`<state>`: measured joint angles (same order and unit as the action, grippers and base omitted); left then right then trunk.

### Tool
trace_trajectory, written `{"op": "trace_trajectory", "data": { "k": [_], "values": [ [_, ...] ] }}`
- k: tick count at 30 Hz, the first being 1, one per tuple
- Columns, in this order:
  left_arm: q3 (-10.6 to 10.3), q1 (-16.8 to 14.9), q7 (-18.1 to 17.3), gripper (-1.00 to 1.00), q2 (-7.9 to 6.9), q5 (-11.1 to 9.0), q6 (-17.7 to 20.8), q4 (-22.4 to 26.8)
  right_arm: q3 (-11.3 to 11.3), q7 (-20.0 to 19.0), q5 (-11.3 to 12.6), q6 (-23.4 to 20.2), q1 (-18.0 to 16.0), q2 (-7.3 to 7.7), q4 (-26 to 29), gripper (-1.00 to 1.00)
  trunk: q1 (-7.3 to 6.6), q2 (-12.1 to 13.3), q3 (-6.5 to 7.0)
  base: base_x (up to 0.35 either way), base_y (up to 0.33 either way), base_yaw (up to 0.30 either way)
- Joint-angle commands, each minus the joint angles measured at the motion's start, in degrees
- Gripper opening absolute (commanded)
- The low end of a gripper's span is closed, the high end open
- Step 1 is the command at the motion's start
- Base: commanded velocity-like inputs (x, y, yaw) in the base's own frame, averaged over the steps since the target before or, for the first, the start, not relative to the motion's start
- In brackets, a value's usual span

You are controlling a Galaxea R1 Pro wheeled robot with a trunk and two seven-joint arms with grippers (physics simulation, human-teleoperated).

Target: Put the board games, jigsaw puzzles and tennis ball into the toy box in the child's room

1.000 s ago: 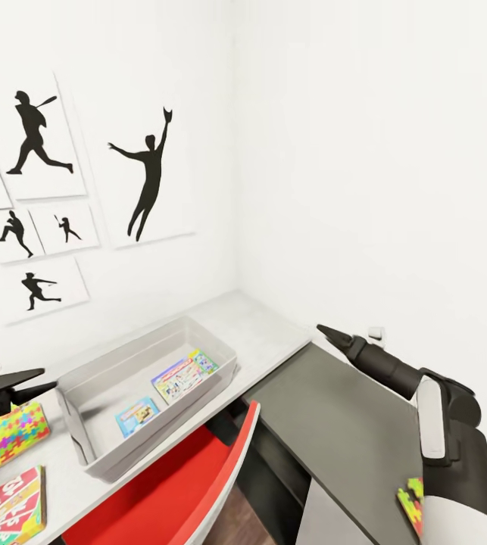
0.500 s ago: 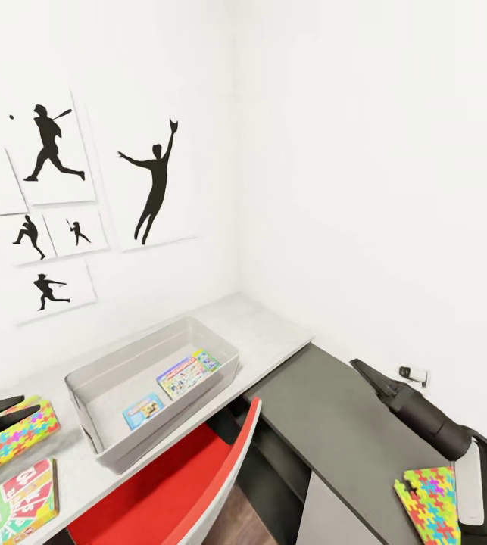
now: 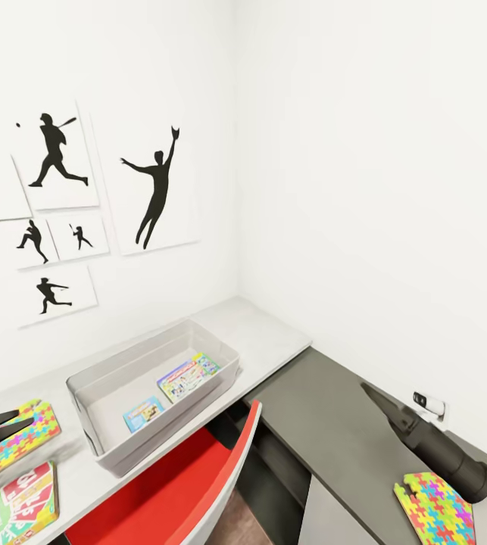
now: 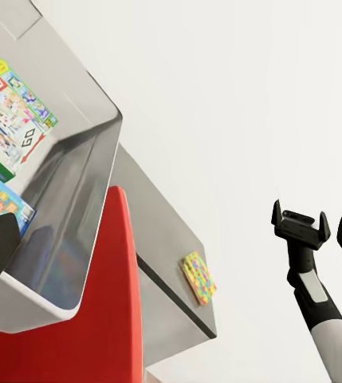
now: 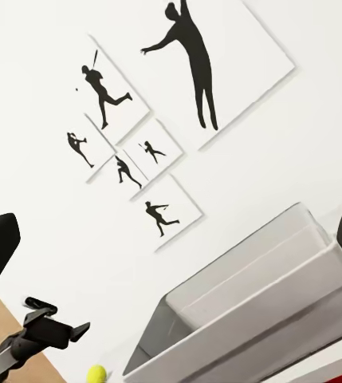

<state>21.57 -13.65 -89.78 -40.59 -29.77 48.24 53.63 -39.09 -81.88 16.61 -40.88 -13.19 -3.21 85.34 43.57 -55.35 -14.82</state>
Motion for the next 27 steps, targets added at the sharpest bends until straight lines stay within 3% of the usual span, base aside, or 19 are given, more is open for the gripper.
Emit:
{"op": "trace_trajectory", "data": {
  "k": [1, 13, 27],
  "values": [
    [0.04, -0.01, -0.22, 1.00, -0.02, 0.05, 0.55, -0.02, -0.13, -0.22, 0.01, -0.38, -0.01, -0.04, -0.05, 1.00, 0.01, -0.05, -0.06, 0.000, 0.000, 0.000],
    [0.10, 0.03, -0.22, 1.00, 0.01, -0.09, 0.29, -0.01, -0.15, -0.34, 0.07, 2.51, 0.09, -0.03, -0.05, 1.00, 0.01, -0.05, 0.00, 0.000, 0.000, 0.000],
    [0.05, 0.03, -0.22, 1.00, 0.19, -0.27, 0.21, -0.01, -1.01, -0.71, 0.08, 2.71, 0.09, -0.01, 0.36, 1.00, 0.01, -0.05, 0.00, 0.000, 0.000, 0.000]
  ]
}}
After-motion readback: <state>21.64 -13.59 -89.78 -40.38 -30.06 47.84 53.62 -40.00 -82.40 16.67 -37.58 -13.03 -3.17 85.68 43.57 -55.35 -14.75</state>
